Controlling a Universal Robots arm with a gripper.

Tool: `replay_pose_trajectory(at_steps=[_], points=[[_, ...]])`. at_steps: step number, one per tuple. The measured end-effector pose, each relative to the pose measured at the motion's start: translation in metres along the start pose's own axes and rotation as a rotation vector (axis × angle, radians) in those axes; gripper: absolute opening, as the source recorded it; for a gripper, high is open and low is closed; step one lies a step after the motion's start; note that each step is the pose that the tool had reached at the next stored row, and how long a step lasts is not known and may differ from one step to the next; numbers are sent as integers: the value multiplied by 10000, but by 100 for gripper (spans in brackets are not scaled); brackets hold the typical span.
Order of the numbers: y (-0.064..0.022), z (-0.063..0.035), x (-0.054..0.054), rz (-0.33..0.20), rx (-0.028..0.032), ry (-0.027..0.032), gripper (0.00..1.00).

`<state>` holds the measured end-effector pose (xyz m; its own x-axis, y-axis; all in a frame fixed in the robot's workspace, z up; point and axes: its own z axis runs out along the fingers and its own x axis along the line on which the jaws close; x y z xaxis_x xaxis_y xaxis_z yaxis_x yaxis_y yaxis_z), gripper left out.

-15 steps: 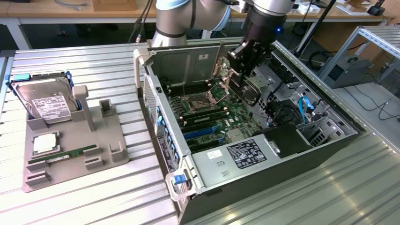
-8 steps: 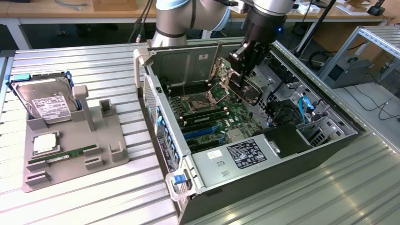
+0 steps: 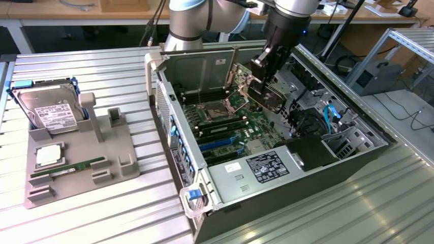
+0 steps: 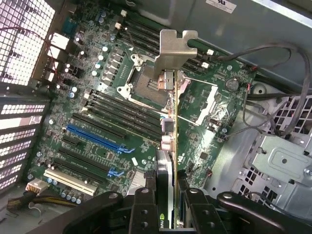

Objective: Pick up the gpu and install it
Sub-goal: 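Insert the gpu into the slot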

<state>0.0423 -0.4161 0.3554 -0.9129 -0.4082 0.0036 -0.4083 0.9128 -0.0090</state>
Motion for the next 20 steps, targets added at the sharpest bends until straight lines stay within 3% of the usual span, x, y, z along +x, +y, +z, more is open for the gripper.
replay_pose_trajectory(at_steps=[20], points=[[0,0,0,-2025,8,-18,27]])
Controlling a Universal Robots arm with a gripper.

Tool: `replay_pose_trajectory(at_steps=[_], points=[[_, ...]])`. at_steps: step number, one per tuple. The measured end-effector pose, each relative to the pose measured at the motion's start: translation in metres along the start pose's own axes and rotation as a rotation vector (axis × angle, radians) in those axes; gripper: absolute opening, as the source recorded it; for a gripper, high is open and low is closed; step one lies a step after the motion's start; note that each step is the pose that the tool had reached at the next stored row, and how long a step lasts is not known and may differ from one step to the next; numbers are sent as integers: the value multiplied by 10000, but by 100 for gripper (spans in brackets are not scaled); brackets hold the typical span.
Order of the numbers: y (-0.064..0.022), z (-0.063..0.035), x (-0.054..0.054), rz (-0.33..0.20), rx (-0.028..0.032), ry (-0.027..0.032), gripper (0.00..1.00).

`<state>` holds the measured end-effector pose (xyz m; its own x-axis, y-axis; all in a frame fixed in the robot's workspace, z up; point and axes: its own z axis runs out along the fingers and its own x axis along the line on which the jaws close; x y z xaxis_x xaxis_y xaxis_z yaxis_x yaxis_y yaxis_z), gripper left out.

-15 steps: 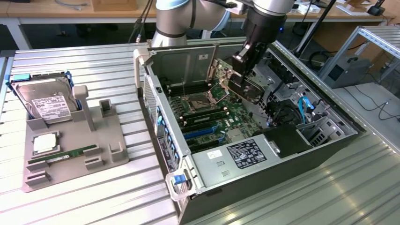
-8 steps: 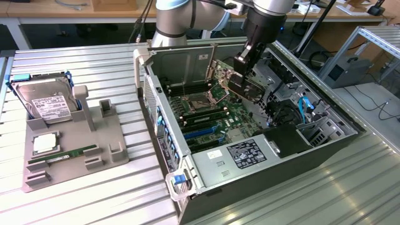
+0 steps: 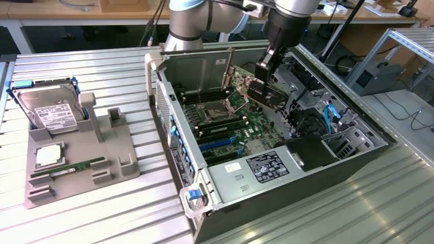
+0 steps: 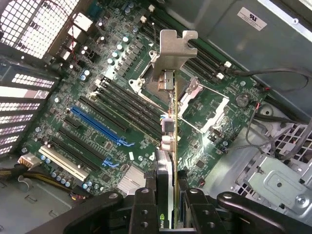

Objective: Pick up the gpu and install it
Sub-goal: 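Insert the gpu into the slot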

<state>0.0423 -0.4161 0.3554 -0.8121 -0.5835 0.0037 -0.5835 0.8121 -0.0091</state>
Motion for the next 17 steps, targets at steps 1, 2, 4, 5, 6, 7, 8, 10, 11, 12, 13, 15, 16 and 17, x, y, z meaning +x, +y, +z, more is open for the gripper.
replay_pose_trajectory(at_steps=[1,2,4,5,6,7,8,10,11,12,13,15,16,17], points=[[0,0,0,-67,0,-1,27],[0,0,0,-163,0,-2,27],[0,0,0,-338,1,-3,27],[0,0,0,-413,1,-4,27],[0,0,0,-512,1,-5,27],[0,0,0,-605,2,-6,27],[0,0,0,-709,3,-6,27],[0,1,0,-938,3,-9,27],[0,1,0,-1006,4,-10,27],[0,1,0,-1127,4,-11,27],[0,1,0,-1232,4,-12,27],[0,1,0,-1481,5,-14,27],[0,1,0,-1595,6,-15,27],[0,1,0,-1709,6,-16,27]])
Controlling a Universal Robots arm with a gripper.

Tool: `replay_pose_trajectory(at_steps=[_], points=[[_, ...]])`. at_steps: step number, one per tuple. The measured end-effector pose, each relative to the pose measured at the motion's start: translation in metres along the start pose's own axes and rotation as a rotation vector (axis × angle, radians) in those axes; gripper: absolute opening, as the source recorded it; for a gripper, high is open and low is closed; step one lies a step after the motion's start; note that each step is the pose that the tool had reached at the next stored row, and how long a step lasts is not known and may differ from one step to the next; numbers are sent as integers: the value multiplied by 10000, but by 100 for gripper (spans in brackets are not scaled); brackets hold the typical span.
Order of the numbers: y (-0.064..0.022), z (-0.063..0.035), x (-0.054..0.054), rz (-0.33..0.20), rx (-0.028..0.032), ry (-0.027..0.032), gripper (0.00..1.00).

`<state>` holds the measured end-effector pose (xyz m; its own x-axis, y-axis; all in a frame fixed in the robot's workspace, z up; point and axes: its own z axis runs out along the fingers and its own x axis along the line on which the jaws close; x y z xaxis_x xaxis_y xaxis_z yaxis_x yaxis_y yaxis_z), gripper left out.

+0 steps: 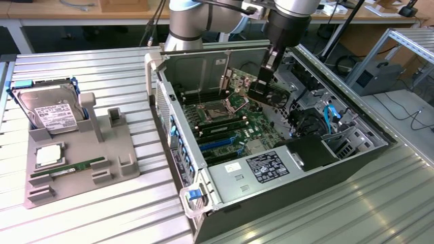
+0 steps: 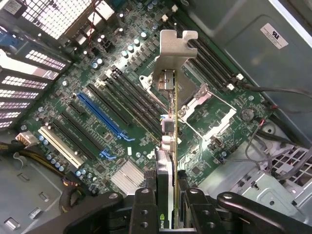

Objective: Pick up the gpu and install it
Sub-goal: 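Insert the gpu into the slot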

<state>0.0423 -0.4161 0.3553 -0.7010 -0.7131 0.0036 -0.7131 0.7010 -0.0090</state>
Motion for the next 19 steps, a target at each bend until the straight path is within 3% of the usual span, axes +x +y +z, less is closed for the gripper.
replay_pose_trajectory(at_steps=[19], points=[[0,0,0,-1653,6,-15,27]])
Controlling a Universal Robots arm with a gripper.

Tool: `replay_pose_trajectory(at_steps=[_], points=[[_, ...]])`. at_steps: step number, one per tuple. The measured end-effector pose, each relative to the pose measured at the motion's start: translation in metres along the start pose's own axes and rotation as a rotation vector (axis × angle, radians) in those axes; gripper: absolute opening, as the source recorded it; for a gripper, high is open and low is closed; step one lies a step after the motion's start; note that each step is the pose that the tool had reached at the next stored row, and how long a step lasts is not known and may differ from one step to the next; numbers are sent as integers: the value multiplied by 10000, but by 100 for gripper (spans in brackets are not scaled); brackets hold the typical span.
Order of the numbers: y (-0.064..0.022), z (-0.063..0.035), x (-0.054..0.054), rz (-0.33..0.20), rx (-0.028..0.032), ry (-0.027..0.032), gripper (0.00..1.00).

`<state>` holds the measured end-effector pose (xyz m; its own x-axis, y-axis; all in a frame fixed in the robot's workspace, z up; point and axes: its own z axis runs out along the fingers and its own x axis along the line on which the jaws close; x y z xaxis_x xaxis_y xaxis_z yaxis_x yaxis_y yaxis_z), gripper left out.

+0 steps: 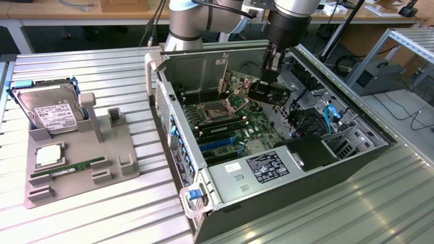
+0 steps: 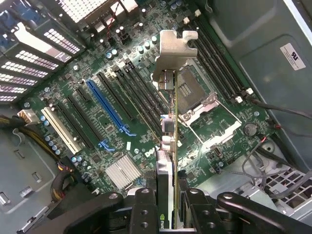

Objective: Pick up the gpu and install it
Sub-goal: 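Insert the gpu into the slot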

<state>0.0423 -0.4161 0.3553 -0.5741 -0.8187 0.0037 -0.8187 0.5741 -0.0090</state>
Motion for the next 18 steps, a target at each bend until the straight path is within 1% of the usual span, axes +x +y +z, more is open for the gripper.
replay_pose_trajectory(at_steps=[3,7,15,18], points=[[0,0,0,-368,1,-3,27],[0,0,0,-653,2,-6,27],[0,0,0,-1441,5,-14,27],[0,1,0,-1650,6,-15,27]])
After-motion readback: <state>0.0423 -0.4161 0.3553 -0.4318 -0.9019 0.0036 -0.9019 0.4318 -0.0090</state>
